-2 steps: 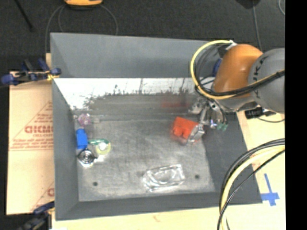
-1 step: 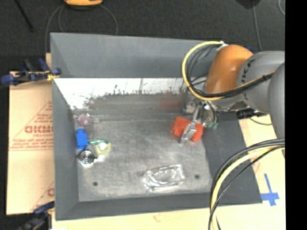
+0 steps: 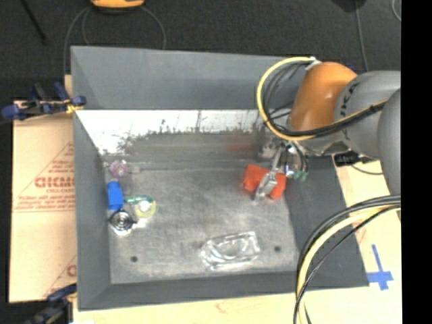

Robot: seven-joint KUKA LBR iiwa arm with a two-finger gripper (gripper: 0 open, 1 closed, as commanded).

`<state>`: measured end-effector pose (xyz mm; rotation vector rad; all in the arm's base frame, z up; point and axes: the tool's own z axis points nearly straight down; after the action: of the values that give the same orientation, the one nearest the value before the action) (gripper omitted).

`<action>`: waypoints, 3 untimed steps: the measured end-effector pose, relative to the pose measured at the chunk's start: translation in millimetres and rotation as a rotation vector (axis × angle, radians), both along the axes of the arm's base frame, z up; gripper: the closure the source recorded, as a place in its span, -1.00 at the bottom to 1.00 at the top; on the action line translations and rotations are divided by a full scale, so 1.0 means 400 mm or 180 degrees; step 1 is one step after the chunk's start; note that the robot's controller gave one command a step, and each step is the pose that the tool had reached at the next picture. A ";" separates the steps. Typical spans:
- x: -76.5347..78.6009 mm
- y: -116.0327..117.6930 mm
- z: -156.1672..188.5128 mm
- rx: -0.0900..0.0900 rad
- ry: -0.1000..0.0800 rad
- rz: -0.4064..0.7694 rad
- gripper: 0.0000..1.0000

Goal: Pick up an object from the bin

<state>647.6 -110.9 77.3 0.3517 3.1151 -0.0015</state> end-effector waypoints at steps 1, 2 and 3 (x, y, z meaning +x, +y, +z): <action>0.001 -0.002 0.007 -0.0002 0.0008 0.0004 1.00; 0.005 -0.008 0.041 -0.0009 -0.0003 0.0003 1.00; 0.010 -0.013 0.111 -0.0009 -0.0005 0.0002 1.00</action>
Offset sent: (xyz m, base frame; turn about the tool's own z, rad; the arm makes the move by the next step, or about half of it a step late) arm 0.0000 0.0000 0.0000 0.0000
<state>651.5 -116.2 121.8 0.3506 3.1132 -0.0057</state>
